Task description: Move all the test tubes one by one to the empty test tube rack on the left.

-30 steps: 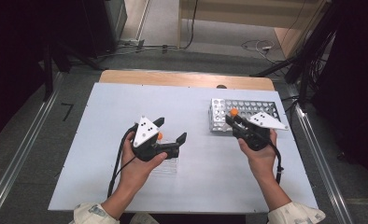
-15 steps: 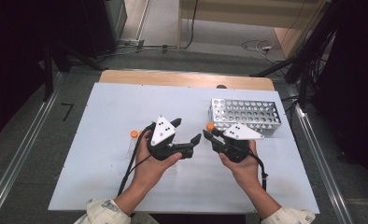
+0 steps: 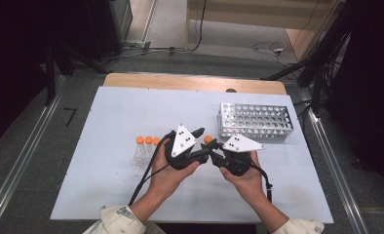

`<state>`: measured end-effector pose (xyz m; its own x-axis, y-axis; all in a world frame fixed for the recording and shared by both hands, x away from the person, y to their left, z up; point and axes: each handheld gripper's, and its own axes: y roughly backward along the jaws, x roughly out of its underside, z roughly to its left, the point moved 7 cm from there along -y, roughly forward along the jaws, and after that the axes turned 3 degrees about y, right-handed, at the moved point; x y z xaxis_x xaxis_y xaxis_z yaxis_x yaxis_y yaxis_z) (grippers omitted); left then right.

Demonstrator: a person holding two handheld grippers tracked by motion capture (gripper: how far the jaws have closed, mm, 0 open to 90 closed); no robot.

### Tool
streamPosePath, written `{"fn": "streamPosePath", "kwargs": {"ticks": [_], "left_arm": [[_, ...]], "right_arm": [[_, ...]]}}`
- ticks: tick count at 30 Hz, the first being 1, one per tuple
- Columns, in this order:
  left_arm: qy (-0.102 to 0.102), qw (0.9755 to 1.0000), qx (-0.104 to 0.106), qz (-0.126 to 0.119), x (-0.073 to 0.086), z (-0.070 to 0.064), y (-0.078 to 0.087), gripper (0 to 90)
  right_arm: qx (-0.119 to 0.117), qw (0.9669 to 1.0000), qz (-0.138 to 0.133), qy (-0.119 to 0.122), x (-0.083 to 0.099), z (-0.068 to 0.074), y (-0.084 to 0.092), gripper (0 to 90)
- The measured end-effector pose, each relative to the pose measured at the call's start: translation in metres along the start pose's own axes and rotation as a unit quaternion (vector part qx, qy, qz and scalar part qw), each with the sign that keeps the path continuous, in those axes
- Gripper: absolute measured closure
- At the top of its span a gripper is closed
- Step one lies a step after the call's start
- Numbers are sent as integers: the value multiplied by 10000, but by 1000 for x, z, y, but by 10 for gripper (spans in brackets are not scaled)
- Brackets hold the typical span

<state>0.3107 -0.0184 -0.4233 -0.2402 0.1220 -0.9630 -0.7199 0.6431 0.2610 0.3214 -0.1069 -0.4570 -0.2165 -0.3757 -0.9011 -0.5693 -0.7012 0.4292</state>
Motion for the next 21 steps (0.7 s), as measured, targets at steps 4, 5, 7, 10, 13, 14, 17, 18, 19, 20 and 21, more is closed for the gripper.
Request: {"fn": "streamPosePath", "kwargs": {"ticks": [4, 5, 7, 10, 13, 14, 17, 18, 19, 20, 21], "left_arm": [[-3, 10000, 13, 43, 1, 0, -1, 618], [0, 10000, 17, 48, 1, 0, -1, 637], [-15, 10000, 31, 67, 1, 0, -1, 654], [-34, 9999, 47, 105, 3, 0, -1, 682], [-57, 9999, 45, 119, 3, 0, -1, 702], [-61, 9999, 48, 119, 3, 0, -1, 705], [-109, 9999, 56, 111, 3, 0, 0, 708], [-101, 9999, 56, 110, 3, 0, 0, 710], [-92, 9999, 62, 110, 3, 0, 0, 711], [-90, 9999, 67, 112, 3, 1, 0, 712], [-94, 9999, 71, 117, 2, 1, 0, 713]], "right_arm": [[-37, 10000, -1, -7, 0, 2, 0, 719], [-37, 10000, 6, -1, 0, 2, 0, 719], [-53, 10000, 11, 2, 0, 3, -1, 719], [-55, 10000, 7, 25, 0, 4, -1, 719], [-60, 10000, 5, 16, 0, 4, -1, 719], [-62, 10000, 2, 11, 0, 4, -1, 719], [-72, 10000, -1, -5, 0, 5, -1, 719], [-81, 10000, -4, -11, 0, 5, -1, 719], [-83, 10000, -8, -17, 0, 5, -1, 719], [-78, 10000, -18, -22, 0, 5, -1, 714], [-68, 10000, -34, -9, 0, 5, -1, 690]]}}
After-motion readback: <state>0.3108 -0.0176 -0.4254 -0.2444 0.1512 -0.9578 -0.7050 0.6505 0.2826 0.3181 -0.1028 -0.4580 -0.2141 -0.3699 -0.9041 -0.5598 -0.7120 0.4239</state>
